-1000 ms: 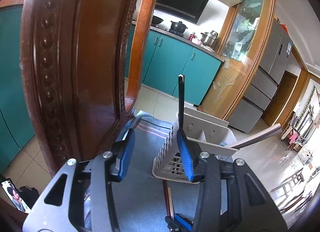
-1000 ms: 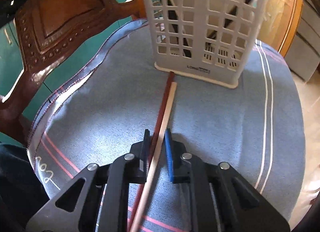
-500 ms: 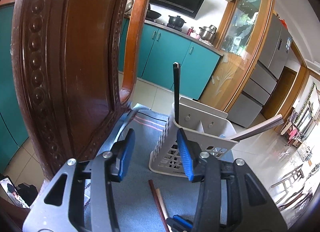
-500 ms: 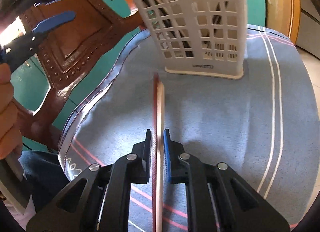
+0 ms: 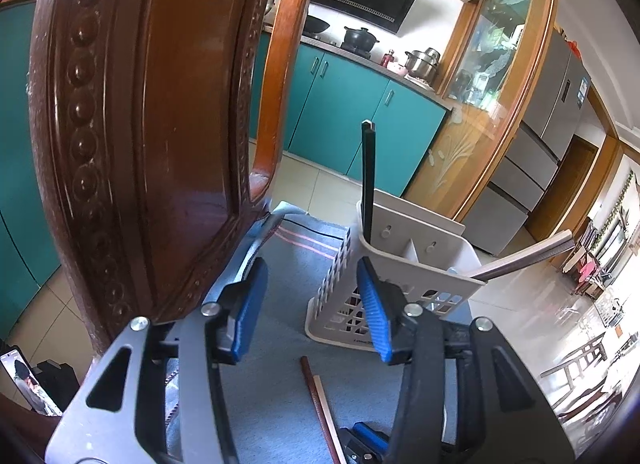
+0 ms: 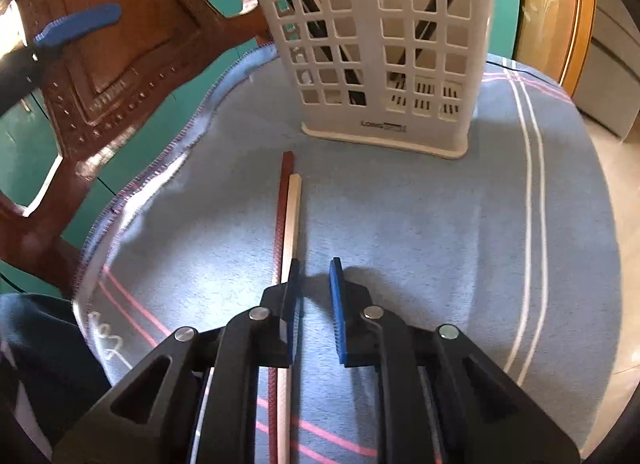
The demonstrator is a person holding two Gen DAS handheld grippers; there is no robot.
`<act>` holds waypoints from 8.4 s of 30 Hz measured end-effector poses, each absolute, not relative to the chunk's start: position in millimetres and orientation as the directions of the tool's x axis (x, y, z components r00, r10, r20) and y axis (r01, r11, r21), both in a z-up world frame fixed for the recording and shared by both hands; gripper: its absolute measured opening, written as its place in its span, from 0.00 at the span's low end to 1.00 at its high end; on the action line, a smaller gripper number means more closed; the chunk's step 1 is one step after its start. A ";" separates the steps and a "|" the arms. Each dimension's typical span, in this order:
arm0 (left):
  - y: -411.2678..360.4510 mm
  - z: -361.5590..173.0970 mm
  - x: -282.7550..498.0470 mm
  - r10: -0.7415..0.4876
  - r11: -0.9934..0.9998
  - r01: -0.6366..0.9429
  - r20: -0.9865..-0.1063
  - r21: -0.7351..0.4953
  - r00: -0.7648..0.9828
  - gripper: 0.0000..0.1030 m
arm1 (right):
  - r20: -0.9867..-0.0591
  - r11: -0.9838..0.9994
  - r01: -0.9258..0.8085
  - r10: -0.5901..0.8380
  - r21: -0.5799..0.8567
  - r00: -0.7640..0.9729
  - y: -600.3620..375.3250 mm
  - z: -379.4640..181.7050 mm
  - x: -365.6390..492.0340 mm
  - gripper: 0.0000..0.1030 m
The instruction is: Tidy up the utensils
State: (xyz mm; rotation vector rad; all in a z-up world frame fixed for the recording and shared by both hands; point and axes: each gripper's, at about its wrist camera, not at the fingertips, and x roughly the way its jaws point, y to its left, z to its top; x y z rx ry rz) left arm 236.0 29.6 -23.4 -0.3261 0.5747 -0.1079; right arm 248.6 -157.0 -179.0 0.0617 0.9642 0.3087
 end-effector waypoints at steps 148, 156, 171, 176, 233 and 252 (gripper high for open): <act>0.3 -73.8 242.5 -0.238 0.970 0.122 -0.703 -0.211 0.670 0.07 | -0.654 0.980 -0.014 0.142 0.197 0.743 -232.2 -100.5 234.4 0.06; 44.6 23.1 202.3 -0.346 0.908 0.175 -0.446 -0.382 0.826 0.07 | -0.480 0.949 -0.065 0.215 0.309 0.850 -255.3 -21.9 182.5 0.06; 76.6 109.7 225.8 -0.252 0.822 0.166 -0.086 -0.545 0.964 0.07 | -0.111 0.952 -0.106 0.143 0.288 0.983 -258.6 132.6 231.7 0.06; 70.9 70.8 268.7 -0.235 0.824 0.101 -0.174 -0.557 0.956 0.07 | -0.106 0.966 -0.044 0.073 0.255 0.992 -257.4 120.5 266.7 0.06; 58.5 -2.1 48.3 -0.021 0.999 0.007 -0.289 -0.050 0.957 0.97 | -0.355 0.993 0.038 -0.075 -0.111 0.932 -189.7 -60.5 67.7 0.97; 56.0 -3.5 49.7 -0.042 0.999 0.030 -0.311 -0.045 0.949 0.97 | -0.348 0.994 0.049 -0.079 -0.094 0.934 -194.0 -60.5 67.3 0.97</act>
